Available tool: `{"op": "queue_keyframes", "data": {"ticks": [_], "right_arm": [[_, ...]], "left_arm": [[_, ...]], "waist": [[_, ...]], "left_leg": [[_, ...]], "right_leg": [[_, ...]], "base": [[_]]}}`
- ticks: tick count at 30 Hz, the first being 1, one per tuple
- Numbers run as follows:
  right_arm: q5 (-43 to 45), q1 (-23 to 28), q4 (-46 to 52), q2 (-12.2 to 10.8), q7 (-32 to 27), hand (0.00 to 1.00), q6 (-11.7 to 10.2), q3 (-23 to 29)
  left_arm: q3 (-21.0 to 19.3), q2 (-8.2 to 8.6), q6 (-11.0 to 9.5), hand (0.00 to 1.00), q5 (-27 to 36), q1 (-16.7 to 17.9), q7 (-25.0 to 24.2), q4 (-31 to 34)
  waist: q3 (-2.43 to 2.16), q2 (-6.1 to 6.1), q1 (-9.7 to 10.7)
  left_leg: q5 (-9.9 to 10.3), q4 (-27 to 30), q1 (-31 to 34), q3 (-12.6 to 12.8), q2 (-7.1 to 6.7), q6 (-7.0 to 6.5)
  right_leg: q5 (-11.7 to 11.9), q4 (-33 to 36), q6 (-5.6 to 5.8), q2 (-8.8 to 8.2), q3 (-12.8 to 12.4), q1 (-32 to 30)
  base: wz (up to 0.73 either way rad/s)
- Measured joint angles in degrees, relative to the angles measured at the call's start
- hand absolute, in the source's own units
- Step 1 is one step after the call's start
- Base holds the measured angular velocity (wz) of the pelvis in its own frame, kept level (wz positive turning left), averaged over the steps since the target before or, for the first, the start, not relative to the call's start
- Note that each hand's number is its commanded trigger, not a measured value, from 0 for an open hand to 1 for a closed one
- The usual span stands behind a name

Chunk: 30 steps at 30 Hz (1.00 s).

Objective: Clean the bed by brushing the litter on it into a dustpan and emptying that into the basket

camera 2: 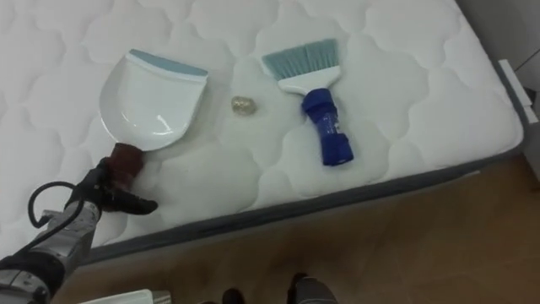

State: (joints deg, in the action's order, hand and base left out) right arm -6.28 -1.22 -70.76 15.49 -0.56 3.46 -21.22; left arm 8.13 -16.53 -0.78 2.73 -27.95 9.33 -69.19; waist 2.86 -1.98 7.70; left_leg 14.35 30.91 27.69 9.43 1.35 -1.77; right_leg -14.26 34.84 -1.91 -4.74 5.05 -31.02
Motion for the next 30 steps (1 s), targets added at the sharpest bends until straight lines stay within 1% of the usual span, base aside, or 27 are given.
{"op": "queue_keyframes", "data": {"ticks": [1, 2, 5, 7, 9, 11, 13, 15, 16, 18, 21, 23, 26, 30], "right_arm": [[0.0, 0.0, 0.0, 0.0, 0.0, 0.00, 0.3, 0.0], [0.0, 0.0, 0.0, 0.0, 0.0, 0.00, 0.3, 0.0], [-0.3, 0.0, 0.0, 0.0, 0.0, 0.00, 0.3, 0.0], [-0.2, 0.0, 0.2, 0.0, 0.0, 0.00, 0.3, 0.0], [-0.2, 0.0, 0.4, 0.0, 0.0, 0.00, 0.3, 0.0], [-0.2, -0.1, 0.5, 0.0, 0.0, 0.00, 0.3, 0.0], [-0.2, -0.1, 0.7, 0.0, 0.0, 0.00, 0.3, 0.0], [-0.2, -0.1, 0.9, 0.0, 0.0, 0.00, 0.4, 0.0], [-0.2, -0.1, 0.8, 0.0, 0.0, 0.00, 0.4, 0.0], [-0.2, -0.1, 0.8, -0.1, 0.0, 0.00, 0.5, 0.0], [-0.2, -0.1, 0.9, -0.2, -0.1, 0.00, 0.6, -0.1], [-0.2, -0.1, 1.0, -0.3, -0.2, 0.00, 1.0, -0.1], [-0.2, -0.3, 0.9, -0.3, -0.6, 0.00, 1.6, -0.1], [-0.7, -0.5, 0.9, -0.4, -1.1, 0.00, 1.7, -0.1]], "left_arm": [[0.0, 0.00, 0.0, 0.87, 0.0, 0.0, 0.0, 0.0], [0.0, 0.00, 0.0, 1.00, 0.0, 0.0, 0.0, 0.0], [0.0, -0.05, 0.0, 1.00, 0.1, -0.1, 0.4, -0.1], [0.0, -0.40, 0.0, 1.00, 0.2, -0.9, 1.8, -1.4], [0.0, -0.94, 0.0, 1.00, 0.2, -1.6, 2.5, -2.3], [0.0, -1.10, 0.1, 1.00, 0.4, -1.9, 2.4, -2.9], [0.0, -0.94, 0.5, 1.00, 1.3, -1.9, 2.4, -3.2], [0.2, -1.11, 0.9, 1.00, 2.3, -1.9, 2.6, -3.9], [1.8, -1.21, 0.8, 1.00, 2.2, -1.9, 2.4, -4.0], [2.8, -1.08, 0.6, 1.00, 2.3, -2.1, 2.1, -4.0], [2.8, -1.06, 0.9, 1.00, 4.0, -2.6, 1.6, -4.1], [2.8, -1.06, 0.9, 1.00, 4.4, -2.6, 1.3, -4.1], [2.8, -1.02, 1.1, 1.00, 4.6, -3.0, 1.3, -4.1], [2.9, -0.94, 1.0, 1.00, 4.6, -3.2, 1.3, -4.1]], "waist": [[0.00, 0.01, 0.0], [0.00, 0.01, 0.0], [0.01, 0.04, 0.1], [0.04, 0.18, 0.2], [0.05, 0.25, 0.3], [0.06, 0.26, 0.5], [0.10, 0.35, 0.8], [0.16, 0.60, 1.5], [0.16, 0.69, 1.5], [0.16, 0.77, 1.7], [0.29, 1.04, 1.8], [0.37, 1.22, 1.7], [0.41, 1.41, 1.7], [0.38, 1.49, 1.7]], "left_leg": [[0.0, 0.0, 0.0, 0.0, 0.00, 0.00], [0.0, 0.0, 0.0, 0.0, 0.00, 0.00], [0.0, 0.0, 0.0, 0.0, 0.01, -0.01], [0.0, 0.0, 0.1, 0.0, 0.02, -0.01], [0.0, 0.0, 0.1, 0.0, 0.02, -0.02], [0.1, 0.0, 0.2, 0.0, 0.03, -0.16], [0.1, 0.0, 0.4, 0.0, 0.03, -0.23], [0.2, 0.7, 0.6, -0.1, 0.08, -0.29], [0.2, 0.8, 0.7, -0.1, 0.10, -0.34], [0.3, 0.9, 0.7, -0.1, 0.11, -0.44], [0.3, 0.9, 0.7, -0.2, 0.11, -0.47], [0.3, 0.9, 0.7, -0.2, 0.11, -0.49], [0.3, 0.7, 0.8, -0.2, 0.08, -0.54], [0.4, 0.6, 0.9, -0.3, 0.07, -0.57]], "right_leg": [[0.0, 0.0, 0.00, 0.00, 0.0, 0.0], [0.0, 0.0, 0.00, 0.00, 0.0, 0.0], [0.0, 0.0, 0.00, -0.03, 0.0, 0.0], [0.0, 0.0, 0.00, -0.04, 0.1, 0.0], [0.0, 0.0, 0.01, -0.09, 0.1, 0.1], [0.0, 0.0, 0.03, -0.12, 0.2, 0.1], [0.0, 0.0, 0.08, -0.15, 0.3, 0.0], [0.0, 0.0, 0.14, -0.16, 0.5, -0.1], [-0.1, 0.0, 0.16, -0.16, 0.5, -0.1], [-0.1, 0.0, 0.23, -0.19, 0.5, 0.0], [-0.1, 0.0, 0.26, -0.21, 0.5, 0.0], [-0.1, 0.0, 0.27, -0.22, 0.5, 0.0], [-0.2, -0.1, 0.32, -0.22, 0.5, -0.1], [-0.2, -0.1, 0.32, -0.25, 0.8, -0.2]], "base": [[0.00], [0.00], [0.00], [0.00], [0.00], [0.00], [0.02], [0.02], [0.00], [0.00], [0.00], [0.00], [0.00], [0.00]]}}
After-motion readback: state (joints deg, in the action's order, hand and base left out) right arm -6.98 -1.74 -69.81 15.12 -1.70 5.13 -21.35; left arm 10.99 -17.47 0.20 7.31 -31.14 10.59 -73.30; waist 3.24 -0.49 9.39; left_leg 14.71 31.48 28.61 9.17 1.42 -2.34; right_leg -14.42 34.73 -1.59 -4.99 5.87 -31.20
